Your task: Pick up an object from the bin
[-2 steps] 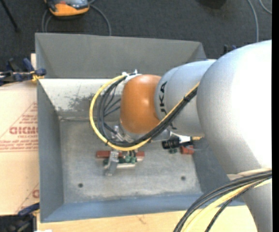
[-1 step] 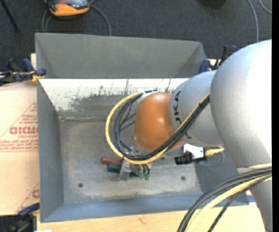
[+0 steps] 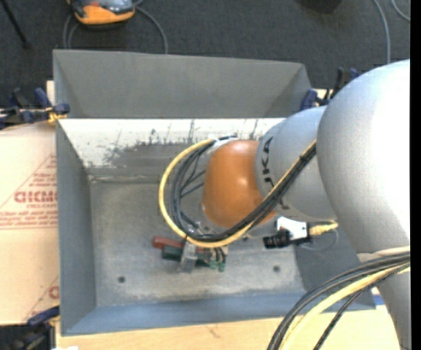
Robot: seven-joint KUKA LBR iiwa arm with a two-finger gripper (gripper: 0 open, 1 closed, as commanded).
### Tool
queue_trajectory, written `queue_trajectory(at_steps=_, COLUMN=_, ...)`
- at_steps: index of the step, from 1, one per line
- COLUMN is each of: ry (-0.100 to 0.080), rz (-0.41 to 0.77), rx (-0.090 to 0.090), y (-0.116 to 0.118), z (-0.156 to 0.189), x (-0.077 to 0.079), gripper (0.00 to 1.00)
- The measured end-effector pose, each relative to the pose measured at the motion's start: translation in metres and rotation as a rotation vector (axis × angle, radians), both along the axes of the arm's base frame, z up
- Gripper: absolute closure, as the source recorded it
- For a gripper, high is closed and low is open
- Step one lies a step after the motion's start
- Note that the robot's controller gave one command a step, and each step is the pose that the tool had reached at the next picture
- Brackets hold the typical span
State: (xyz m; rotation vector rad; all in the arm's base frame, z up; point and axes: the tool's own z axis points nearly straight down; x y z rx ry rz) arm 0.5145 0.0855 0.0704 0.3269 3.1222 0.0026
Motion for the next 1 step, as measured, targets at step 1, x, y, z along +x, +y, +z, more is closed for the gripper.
queue_trajectory(at_steps=1, ry=-0.006, rz=0.062, rx=-0.002, y=-0.021, z=0.1691, x=0.0096, gripper=1.0)
